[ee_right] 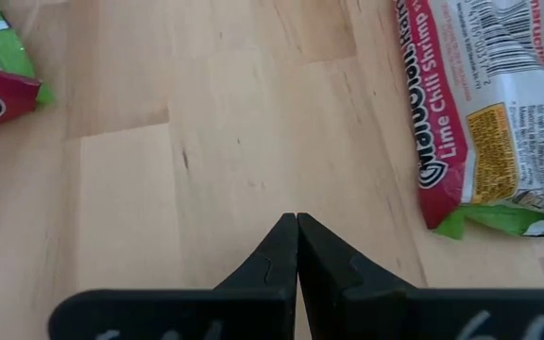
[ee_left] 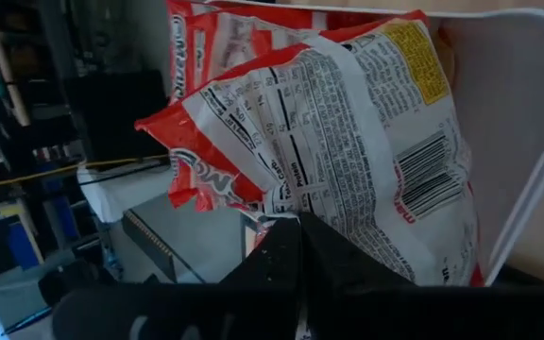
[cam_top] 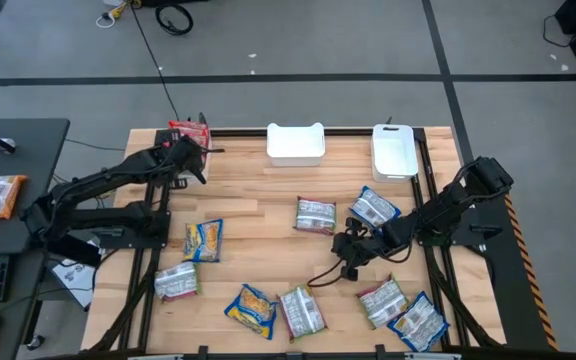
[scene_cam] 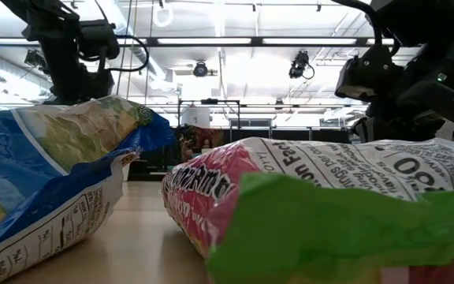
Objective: Sort Maruchan noodles
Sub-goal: Put the orange noodle pack into the left white bin
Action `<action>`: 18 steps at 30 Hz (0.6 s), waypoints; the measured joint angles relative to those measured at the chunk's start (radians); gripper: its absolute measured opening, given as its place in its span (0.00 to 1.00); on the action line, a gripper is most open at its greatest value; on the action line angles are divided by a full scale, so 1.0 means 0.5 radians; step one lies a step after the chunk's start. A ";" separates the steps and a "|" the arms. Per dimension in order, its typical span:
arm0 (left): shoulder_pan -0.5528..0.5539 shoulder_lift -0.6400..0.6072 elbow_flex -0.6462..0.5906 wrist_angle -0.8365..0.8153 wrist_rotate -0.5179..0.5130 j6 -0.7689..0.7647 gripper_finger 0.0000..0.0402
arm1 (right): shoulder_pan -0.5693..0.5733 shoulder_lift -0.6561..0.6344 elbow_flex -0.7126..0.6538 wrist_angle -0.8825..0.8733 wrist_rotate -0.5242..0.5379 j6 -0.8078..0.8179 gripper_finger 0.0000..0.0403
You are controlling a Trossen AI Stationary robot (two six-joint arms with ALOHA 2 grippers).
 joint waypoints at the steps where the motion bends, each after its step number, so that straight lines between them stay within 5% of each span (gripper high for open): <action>1: 0.009 0.000 0.000 -0.021 0.020 0.003 0.02 | 0.000 0.000 0.000 0.000 0.000 0.000 0.03; 9: 0.006 0.000 0.000 -0.125 0.421 -0.020 0.02 | -0.011 0.000 0.000 -0.001 0.007 -0.038 0.03; 18: -0.079 0.000 0.001 -0.258 0.437 -0.253 0.12 | -0.025 0.000 0.000 -0.001 0.003 -0.037 0.03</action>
